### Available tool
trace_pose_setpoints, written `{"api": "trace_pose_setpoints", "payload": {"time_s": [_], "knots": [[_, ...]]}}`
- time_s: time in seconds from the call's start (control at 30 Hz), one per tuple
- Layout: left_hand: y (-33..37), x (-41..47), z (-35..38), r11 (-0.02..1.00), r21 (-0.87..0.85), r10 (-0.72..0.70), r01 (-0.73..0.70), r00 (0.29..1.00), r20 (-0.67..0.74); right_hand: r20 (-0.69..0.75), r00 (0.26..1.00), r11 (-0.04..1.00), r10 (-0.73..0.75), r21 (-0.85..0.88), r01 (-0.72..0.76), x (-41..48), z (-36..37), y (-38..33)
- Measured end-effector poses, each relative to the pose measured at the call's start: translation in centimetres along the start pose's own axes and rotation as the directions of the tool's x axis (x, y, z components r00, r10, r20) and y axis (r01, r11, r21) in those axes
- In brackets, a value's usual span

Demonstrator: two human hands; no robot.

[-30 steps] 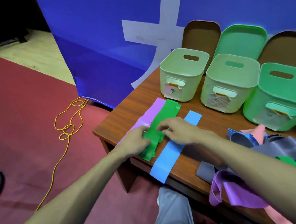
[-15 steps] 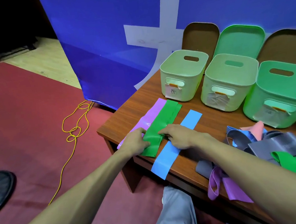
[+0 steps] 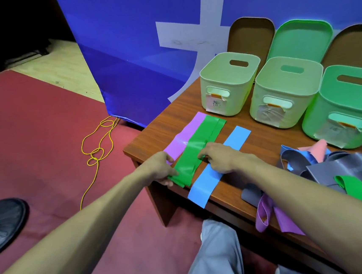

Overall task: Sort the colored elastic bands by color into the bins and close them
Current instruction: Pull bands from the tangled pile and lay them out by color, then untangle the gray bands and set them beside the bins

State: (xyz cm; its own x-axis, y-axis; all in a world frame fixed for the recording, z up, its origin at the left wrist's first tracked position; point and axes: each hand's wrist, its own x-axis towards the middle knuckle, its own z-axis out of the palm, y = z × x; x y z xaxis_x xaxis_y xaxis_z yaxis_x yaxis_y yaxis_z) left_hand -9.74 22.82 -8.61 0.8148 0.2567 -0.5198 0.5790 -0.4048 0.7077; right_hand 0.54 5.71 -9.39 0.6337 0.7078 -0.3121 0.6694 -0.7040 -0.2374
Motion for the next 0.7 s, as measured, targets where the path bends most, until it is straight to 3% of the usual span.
{"api": "trace_pose_setpoints", "payload": {"time_s": [0.1, 0.2, 0.3, 0.37, 0.47, 0.53, 0.7], "knots": [[-0.5, 0.4, 0.0, 0.964, 0.261, 0.085, -0.059, 0.992, -0.091, -0.001, 1.0, 1.0, 0.011, -0.006, -0.011, 0.0, 0.1, -0.2], [-0.4, 0.4, -0.3, 0.841, 0.529, 0.212, -0.111, 0.968, -0.135, -0.111, 0.994, 1.0, -0.027, 0.003, 0.027, -0.4, 0.2, -0.4], [-0.1, 0.1, -0.5, 0.64, 0.765, 0.236, -0.068, 0.965, -0.112, -0.124, 0.986, 0.993, -0.111, -0.064, 0.104, -0.8, 0.4, -0.4], [0.4, -0.1, -0.2, 0.495, 0.865, 0.354, -0.081, 0.928, -0.116, -0.059, 0.99, 0.989, -0.13, -0.082, 0.125, -0.9, 0.8, -0.6], [0.8, 0.4, 0.3, 0.404, 0.861, 0.545, -0.31, 0.837, 0.045, -0.036, 0.994, 0.995, -0.1, 0.013, 0.1, -0.7, 0.7, -0.5], [0.9, 0.9, 0.6, 0.433, 0.789, 0.504, -0.437, 0.843, 0.19, -0.055, 0.996, 0.996, -0.071, 0.049, 0.074, -1.0, 0.0, -0.2], [2.8, 1.3, 1.5, 0.477, 0.783, 0.39, -0.399, 0.895, 0.218, -0.164, 0.986, 0.994, 0.031, 0.107, -0.013, -3.9, -2.7, 2.8]]}}
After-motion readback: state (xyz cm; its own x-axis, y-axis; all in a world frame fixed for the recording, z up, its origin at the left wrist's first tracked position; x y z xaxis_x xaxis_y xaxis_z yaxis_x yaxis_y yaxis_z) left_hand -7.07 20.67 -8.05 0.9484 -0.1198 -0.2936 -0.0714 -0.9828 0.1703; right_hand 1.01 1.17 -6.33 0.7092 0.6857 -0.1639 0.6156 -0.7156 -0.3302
